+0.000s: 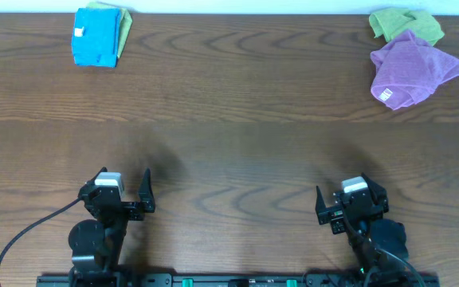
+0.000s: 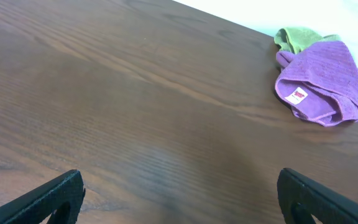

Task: Fold the cloth

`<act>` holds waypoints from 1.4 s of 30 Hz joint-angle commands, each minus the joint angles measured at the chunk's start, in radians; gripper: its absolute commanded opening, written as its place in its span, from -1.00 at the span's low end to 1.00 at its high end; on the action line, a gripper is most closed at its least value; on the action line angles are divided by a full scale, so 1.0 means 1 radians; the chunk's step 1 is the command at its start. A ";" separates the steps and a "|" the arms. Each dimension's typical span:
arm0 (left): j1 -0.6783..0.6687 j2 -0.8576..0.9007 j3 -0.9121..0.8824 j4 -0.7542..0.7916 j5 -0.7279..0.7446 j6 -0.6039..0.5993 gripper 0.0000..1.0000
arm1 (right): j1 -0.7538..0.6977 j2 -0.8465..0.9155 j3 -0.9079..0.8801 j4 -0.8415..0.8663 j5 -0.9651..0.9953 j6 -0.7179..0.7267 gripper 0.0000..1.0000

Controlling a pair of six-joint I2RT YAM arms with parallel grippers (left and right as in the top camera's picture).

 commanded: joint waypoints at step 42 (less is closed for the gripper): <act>-0.006 -0.006 -0.026 -0.008 0.003 -0.003 0.91 | -0.508 1.460 0.732 0.703 -0.144 0.430 0.99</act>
